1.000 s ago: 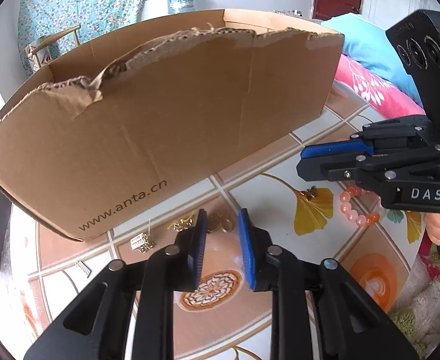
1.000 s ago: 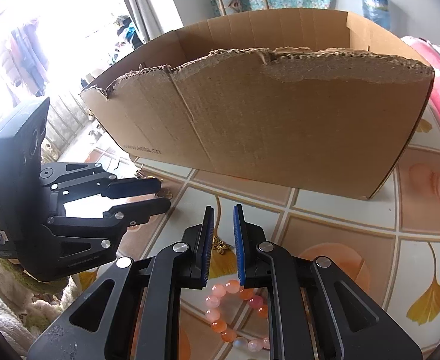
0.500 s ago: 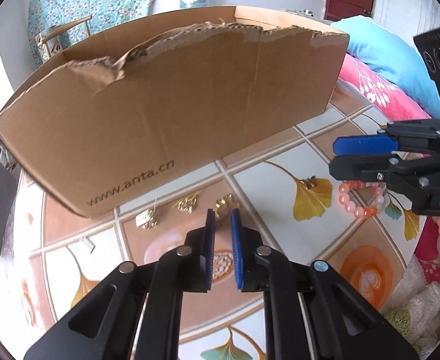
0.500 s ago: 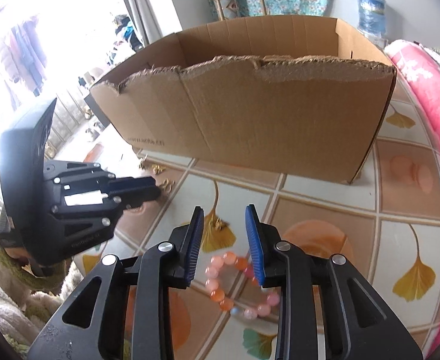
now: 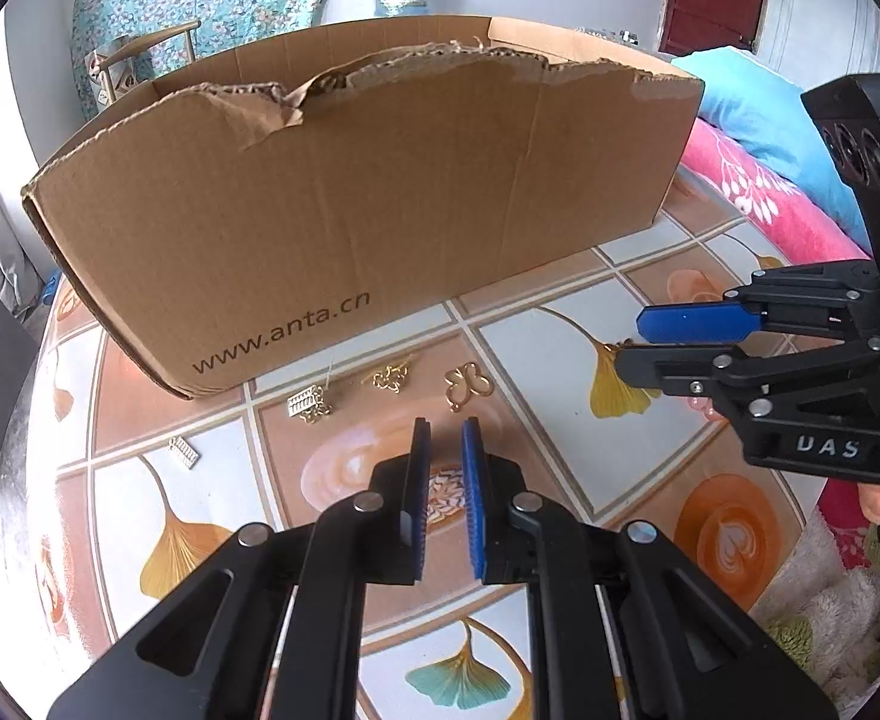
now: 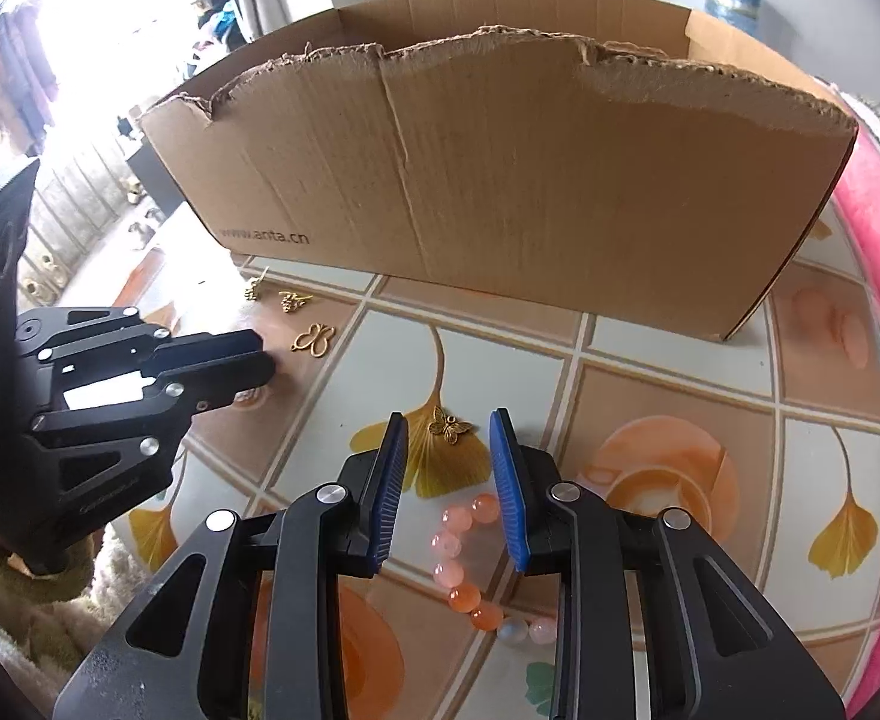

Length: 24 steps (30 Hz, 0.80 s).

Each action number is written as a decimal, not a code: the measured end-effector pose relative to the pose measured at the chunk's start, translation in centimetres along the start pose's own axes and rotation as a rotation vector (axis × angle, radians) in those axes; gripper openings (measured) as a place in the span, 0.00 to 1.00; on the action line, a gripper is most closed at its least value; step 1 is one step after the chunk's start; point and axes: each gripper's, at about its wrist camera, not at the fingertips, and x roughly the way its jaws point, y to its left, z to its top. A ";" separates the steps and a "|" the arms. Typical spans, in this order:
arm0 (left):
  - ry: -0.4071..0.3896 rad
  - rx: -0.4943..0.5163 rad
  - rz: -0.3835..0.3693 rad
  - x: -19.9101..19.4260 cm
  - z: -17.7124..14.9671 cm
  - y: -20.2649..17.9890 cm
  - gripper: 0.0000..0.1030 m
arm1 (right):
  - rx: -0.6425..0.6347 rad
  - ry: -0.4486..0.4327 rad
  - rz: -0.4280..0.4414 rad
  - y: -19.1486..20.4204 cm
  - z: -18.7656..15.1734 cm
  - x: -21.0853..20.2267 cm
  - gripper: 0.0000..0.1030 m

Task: Organize jewelry
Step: 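Lower the right gripper onto the gold charm beside the pink bracelet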

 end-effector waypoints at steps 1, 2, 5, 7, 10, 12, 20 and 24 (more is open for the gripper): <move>-0.001 0.000 0.000 0.0 0.0 0.0 0.10 | -0.001 -0.003 -0.014 0.2 0.0 0.1 0.25; -0.003 -0.002 -0.002 0.0 0.0 0.0 0.10 | -0.005 -0.005 -0.025 0.3 0.1 0.2 0.24; -0.007 -0.004 -0.004 0.0 -0.1 0.0 0.10 | -0.031 -0.012 -0.071 1.2 0.1 0.5 0.20; -0.008 -0.002 -0.003 -0.1 -0.1 0.1 0.10 | -0.032 -0.015 -0.076 1.7 0.1 0.7 0.18; -0.009 0.000 0.001 -0.1 -0.1 0.0 0.10 | -0.038 -0.019 -0.076 2.0 0.2 0.9 0.11; -0.011 0.000 0.001 -0.1 -0.1 0.0 0.10 | -0.042 -0.021 -0.075 2.1 0.1 0.9 0.11; -0.005 0.002 -0.020 -0.2 -0.1 0.0 0.10 | -0.033 -0.030 -0.042 1.5 0.1 0.9 0.10; 0.005 -0.018 -0.051 -0.2 0.2 0.2 0.22 | -0.035 -0.035 -0.039 0.8 0.0 0.6 0.10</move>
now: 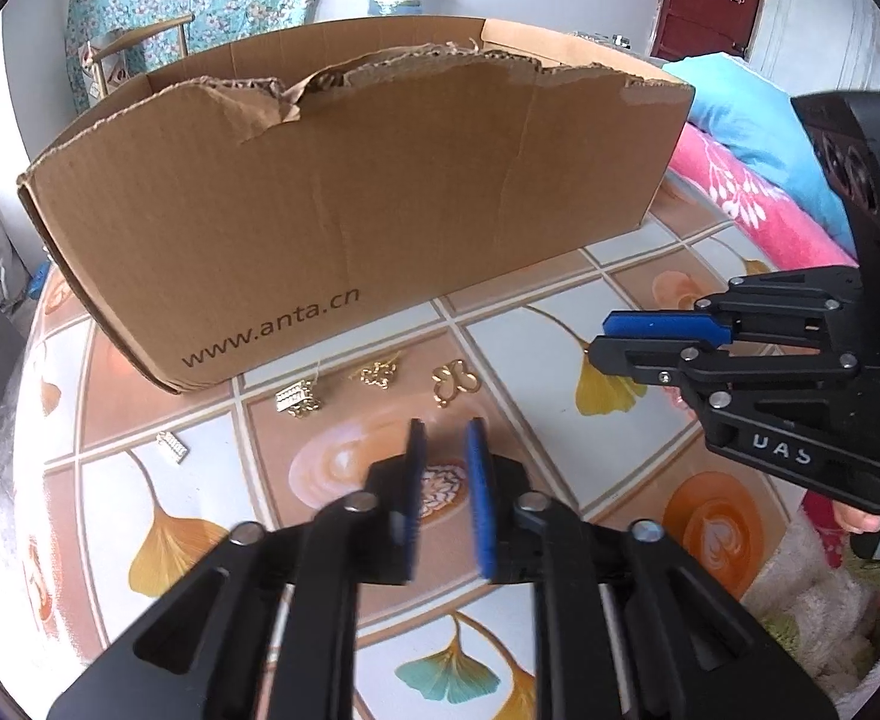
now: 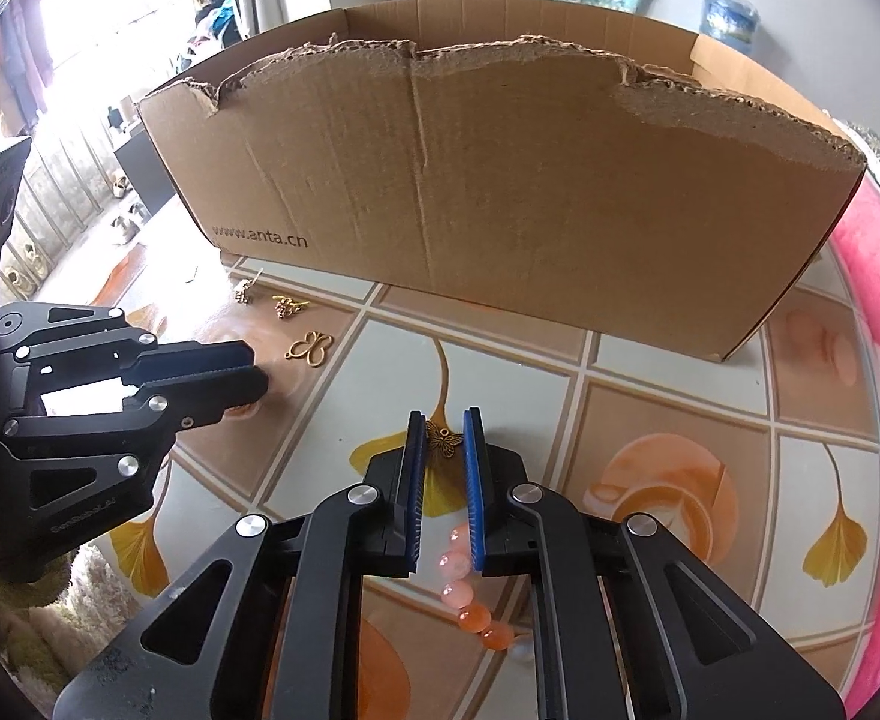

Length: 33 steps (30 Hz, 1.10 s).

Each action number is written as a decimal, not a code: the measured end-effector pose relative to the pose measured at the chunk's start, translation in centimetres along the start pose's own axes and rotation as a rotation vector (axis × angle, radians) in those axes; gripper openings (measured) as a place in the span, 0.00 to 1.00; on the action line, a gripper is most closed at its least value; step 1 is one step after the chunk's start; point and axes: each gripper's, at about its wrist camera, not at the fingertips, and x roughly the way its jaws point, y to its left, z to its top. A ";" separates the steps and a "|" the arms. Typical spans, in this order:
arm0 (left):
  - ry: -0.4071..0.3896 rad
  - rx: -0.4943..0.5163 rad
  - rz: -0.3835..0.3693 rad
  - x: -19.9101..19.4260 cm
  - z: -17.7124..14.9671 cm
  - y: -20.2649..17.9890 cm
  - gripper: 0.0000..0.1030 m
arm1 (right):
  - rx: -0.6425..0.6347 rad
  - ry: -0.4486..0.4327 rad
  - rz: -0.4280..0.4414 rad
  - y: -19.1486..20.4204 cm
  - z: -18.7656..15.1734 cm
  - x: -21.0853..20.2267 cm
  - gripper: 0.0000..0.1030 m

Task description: Organize jewelry

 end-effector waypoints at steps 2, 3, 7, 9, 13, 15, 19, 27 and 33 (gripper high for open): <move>-0.001 -0.010 0.000 0.1 0.2 0.0 0.28 | 0.001 -0.004 0.001 -0.4 -0.1 -0.3 0.10; -0.002 -0.012 0.000 0.2 0.3 0.0 0.28 | 0.002 -0.006 0.002 -0.5 -0.1 -0.5 0.10; -0.003 -0.023 0.008 0.6 0.8 0.1 0.28 | 0.004 -0.017 0.009 -0.9 -0.4 -0.7 0.10; -0.004 -0.036 0.001 0.8 1.1 0.1 0.28 | 0.001 -0.023 0.012 -1.1 -0.6 -1.0 0.10; -0.004 -0.024 0.012 1.4 1.7 -0.3 0.28 | 0.009 -0.031 0.026 -1.9 -1.2 -1.9 0.10; -0.004 -0.011 0.026 1.6 1.9 -0.7 0.28 | 0.007 -0.035 0.031 -2.2 -1.4 -2.3 0.10; 0.001 0.028 0.068 2.1 2.3 -1.6 0.25 | 0.009 -0.041 0.043 -2.9 -1.7 -2.6 0.10; 0.010 0.047 0.096 2.6 2.8 -2.2 0.14 | 0.008 -0.052 0.058 -3.7 -2.0 -2.4 0.10; 0.010 0.052 0.103 2.5 2.7 -2.0 0.14 | 0.016 -0.055 0.069 -4.4 -2.1 -3.0 0.10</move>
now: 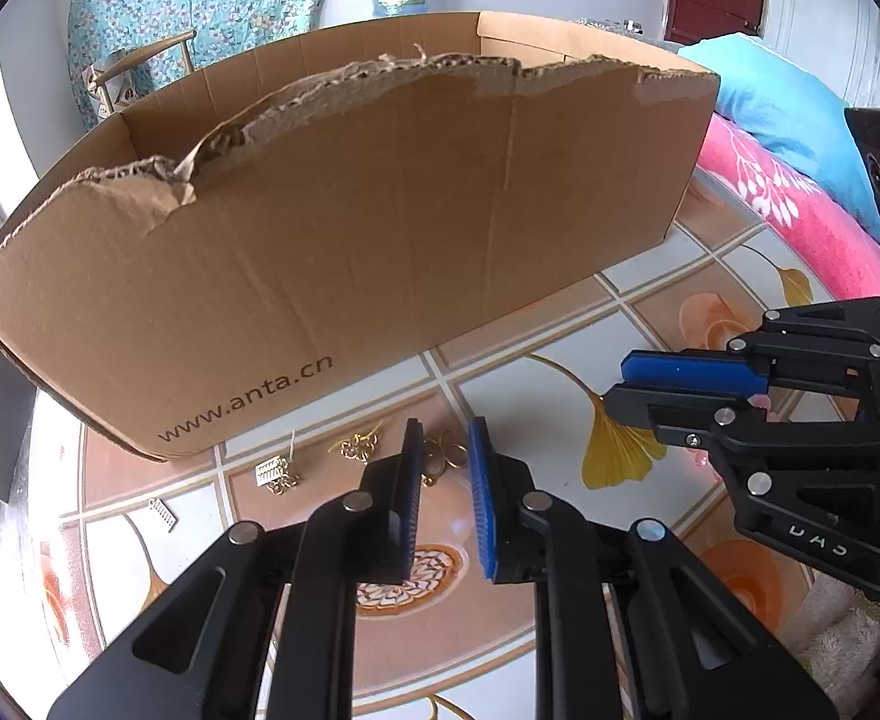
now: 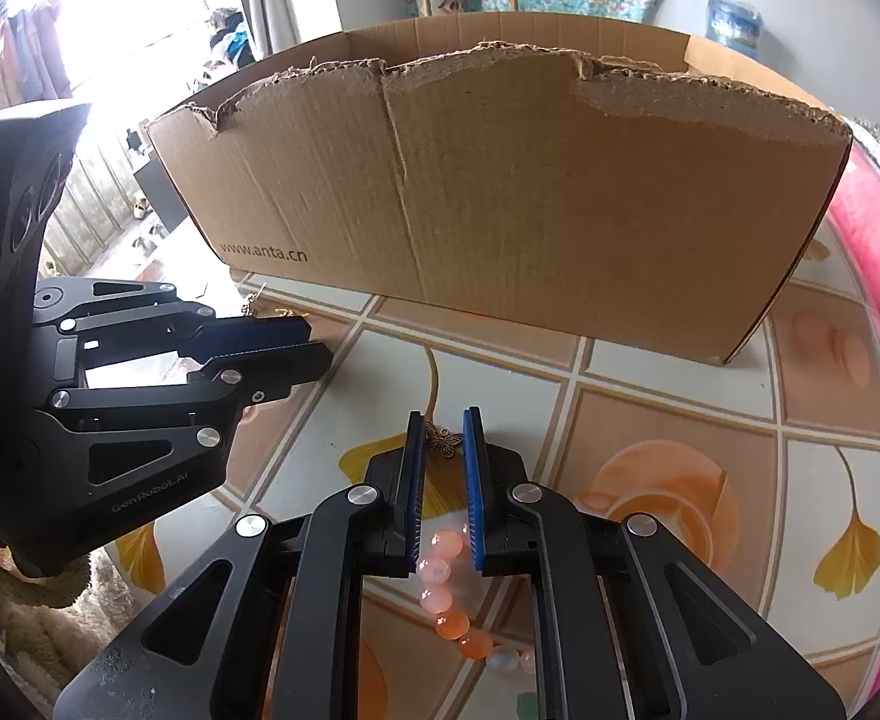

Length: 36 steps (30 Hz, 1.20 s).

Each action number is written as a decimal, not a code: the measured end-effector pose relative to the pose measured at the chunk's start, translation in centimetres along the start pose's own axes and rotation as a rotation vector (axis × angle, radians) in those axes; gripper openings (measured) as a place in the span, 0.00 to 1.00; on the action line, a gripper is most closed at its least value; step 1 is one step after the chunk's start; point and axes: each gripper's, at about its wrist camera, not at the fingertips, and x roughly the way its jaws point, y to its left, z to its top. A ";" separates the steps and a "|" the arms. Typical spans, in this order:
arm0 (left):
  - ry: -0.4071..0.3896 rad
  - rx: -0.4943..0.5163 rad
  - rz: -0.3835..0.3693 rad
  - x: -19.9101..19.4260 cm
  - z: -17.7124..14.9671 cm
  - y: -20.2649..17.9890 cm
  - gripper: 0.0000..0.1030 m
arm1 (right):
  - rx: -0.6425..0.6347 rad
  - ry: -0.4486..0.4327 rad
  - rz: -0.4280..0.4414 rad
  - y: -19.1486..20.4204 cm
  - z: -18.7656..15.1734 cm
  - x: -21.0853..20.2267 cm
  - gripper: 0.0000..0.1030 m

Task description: Organize jewelry

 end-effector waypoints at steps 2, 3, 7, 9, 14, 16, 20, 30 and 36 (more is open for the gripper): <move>0.000 0.000 -0.001 0.0 0.0 0.0 0.14 | 0.001 -0.001 0.003 -0.2 0.0 -0.1 0.10; 0.000 0.001 -0.004 0.0 0.0 0.0 0.14 | 0.002 -0.001 0.004 -0.4 0.0 -0.2 0.10; -0.001 0.008 -0.016 -0.2 -0.2 -0.1 0.14 | 0.003 0.000 0.006 -0.6 0.1 -0.4 0.10; -0.002 0.015 -0.019 -0.2 -0.3 -0.2 0.14 | 0.004 0.000 0.005 -0.5 0.1 -0.4 0.10; -0.006 0.021 -0.026 -0.5 -0.4 -0.3 0.10 | 0.003 -0.002 0.007 -0.7 0.2 -0.5 0.10; -0.011 0.020 -0.026 -0.7 -0.5 -0.2 0.10 | 0.000 -0.004 0.008 -0.7 0.3 -0.6 0.10; -0.015 0.020 -0.025 -0.9 -0.5 -0.1 0.10 | -0.009 -0.008 0.007 -0.6 0.3 -0.9 0.10; -0.015 0.015 -0.034 -1.6 -0.6 0.0 0.10 | -0.017 -0.016 0.002 -0.1 0.3 -1.9 0.10; 0.034 -0.043 -0.083 -0.8 -0.5 0.5 0.22 | -0.015 -0.017 0.003 -0.3 0.3 -2.1 0.10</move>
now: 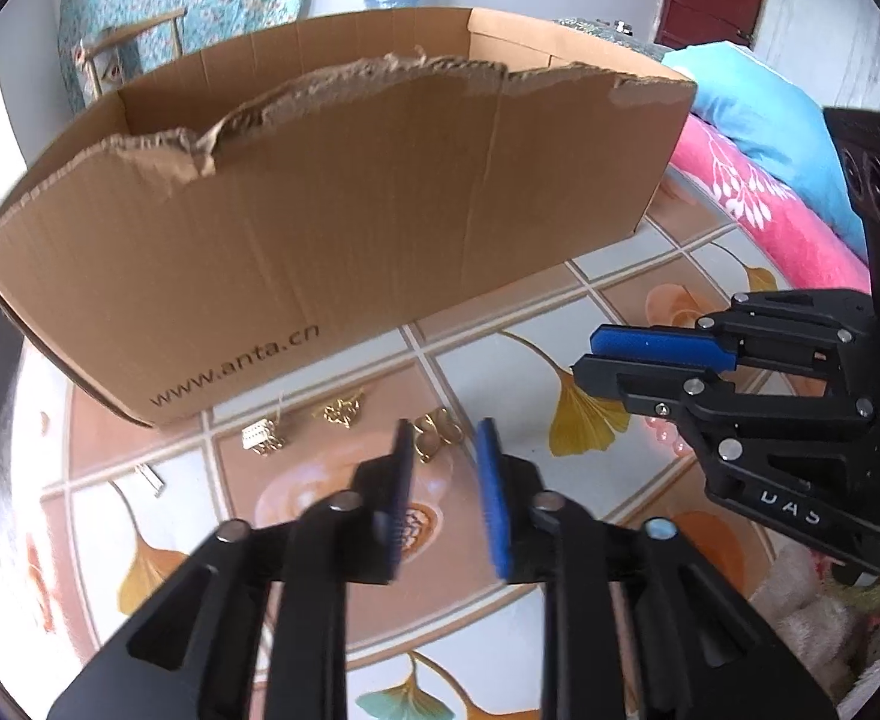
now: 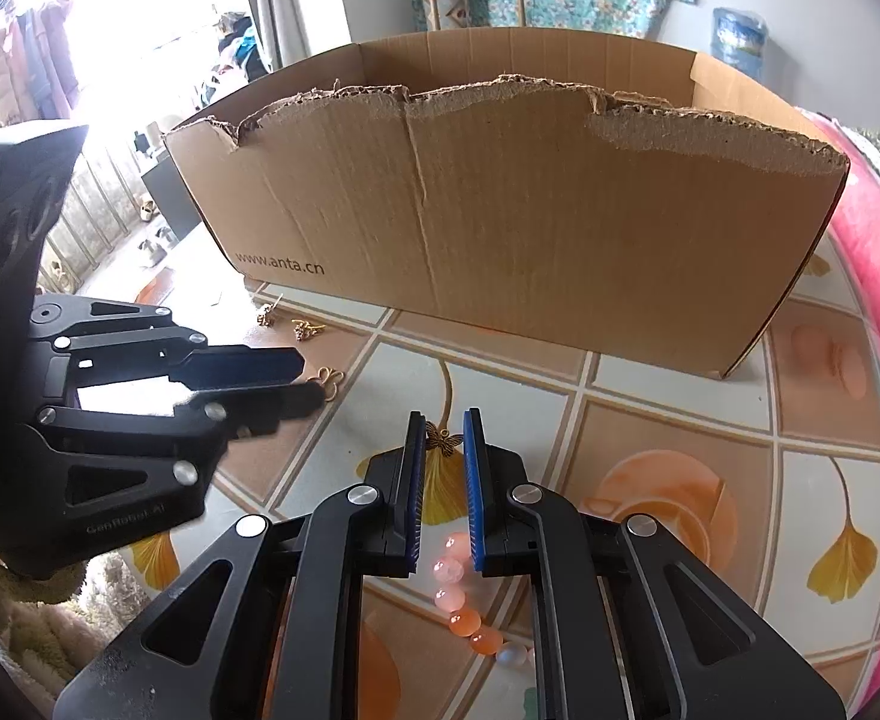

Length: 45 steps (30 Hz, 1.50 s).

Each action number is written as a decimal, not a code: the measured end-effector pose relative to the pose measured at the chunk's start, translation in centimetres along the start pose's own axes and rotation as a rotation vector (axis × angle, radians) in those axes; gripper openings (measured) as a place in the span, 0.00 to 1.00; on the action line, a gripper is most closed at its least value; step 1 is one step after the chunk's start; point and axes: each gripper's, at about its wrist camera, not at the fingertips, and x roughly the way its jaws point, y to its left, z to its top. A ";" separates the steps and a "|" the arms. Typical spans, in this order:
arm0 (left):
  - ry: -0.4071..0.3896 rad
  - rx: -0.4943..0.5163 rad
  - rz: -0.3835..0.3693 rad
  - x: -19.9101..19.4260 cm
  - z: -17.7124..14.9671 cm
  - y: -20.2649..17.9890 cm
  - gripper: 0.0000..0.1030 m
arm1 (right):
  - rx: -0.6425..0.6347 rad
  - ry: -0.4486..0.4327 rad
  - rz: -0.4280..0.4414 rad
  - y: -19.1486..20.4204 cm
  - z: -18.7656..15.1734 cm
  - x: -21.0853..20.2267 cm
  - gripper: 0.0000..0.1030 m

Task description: Organize jewelry

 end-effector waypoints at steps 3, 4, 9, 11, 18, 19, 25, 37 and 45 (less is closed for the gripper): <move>-0.001 0.003 0.011 0.4 0.0 -0.1 0.22 | 0.004 0.000 0.002 0.1 -0.1 0.0 0.10; -0.004 0.008 0.015 0.4 0.1 -0.2 0.22 | 0.004 0.001 0.002 0.1 -0.1 0.0 0.10; -0.009 0.041 0.045 0.6 0.2 -0.7 0.22 | 0.011 -0.003 0.004 -0.1 -0.2 0.1 0.10; -0.012 0.065 0.057 0.6 0.0 -0.9 0.19 | 0.016 -0.006 0.005 -0.2 -0.3 0.1 0.10; -0.014 0.076 0.064 0.7 0.2 -1.1 0.12 | 0.021 -0.011 0.007 -0.5 -0.3 0.2 0.10; -0.016 0.078 0.069 0.6 0.2 -1.1 0.05 | 0.022 -0.013 0.007 -0.5 -0.3 0.1 0.10; -0.018 0.083 0.068 0.5 0.1 -0.9 0.05 | 0.022 -0.014 0.008 -0.9 -0.3 0.1 0.10; 0.043 0.005 -0.177 -0.6 -0.4 0.1 0.05 | 0.022 -0.015 0.010 -0.9 0.0 0.5 0.10; -0.002 0.159 -0.127 -0.5 -0.2 -0.6 0.26 | 0.020 -0.010 0.009 -0.8 -0.1 0.4 0.10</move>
